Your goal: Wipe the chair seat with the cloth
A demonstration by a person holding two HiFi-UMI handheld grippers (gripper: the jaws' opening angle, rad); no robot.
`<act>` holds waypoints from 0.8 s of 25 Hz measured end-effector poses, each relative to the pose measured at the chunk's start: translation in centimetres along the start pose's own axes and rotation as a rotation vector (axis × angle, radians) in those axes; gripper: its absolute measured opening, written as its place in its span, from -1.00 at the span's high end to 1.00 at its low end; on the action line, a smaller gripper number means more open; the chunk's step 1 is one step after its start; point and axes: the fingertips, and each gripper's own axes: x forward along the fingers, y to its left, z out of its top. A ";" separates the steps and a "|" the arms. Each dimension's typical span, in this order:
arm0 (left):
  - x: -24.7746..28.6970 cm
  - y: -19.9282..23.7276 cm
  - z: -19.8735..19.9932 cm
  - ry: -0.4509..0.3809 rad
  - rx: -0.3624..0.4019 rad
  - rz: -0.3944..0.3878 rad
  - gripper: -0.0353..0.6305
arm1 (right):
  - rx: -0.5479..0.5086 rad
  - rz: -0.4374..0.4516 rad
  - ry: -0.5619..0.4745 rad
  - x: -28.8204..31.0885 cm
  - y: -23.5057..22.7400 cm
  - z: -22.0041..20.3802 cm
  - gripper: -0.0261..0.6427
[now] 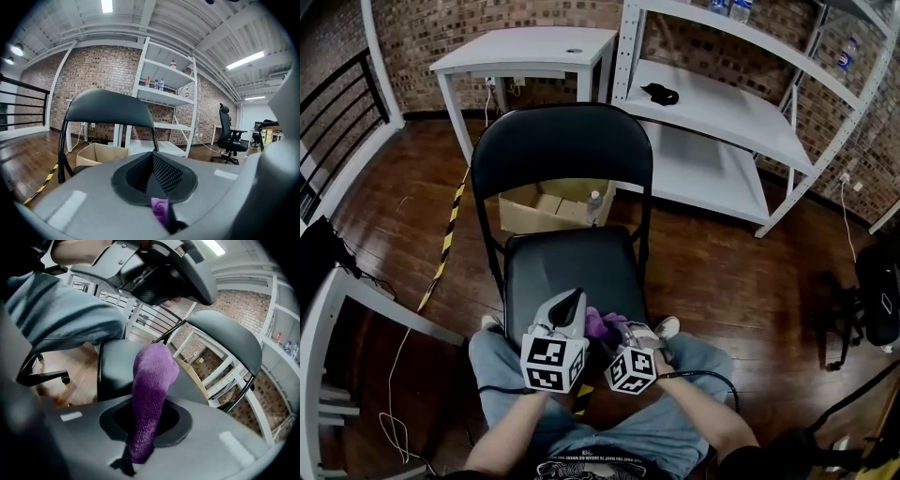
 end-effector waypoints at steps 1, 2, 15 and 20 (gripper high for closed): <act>0.0 -0.3 -0.1 0.000 -0.001 -0.004 0.88 | 0.005 0.006 -0.001 -0.4 0.5 -0.1 0.78; 0.0 -0.5 -0.1 -0.001 -0.001 -0.007 0.88 | 0.007 0.012 -0.002 -0.7 1.0 -0.2 0.78; -0.2 -1.0 -0.4 0.000 -0.002 -0.013 0.88 | 0.027 0.029 -0.003 -1.4 2.9 -0.2 0.78; 0.1 -0.8 -0.2 -0.006 -0.015 -0.018 0.88 | 0.047 0.002 -0.018 -1.3 1.0 0.3 0.78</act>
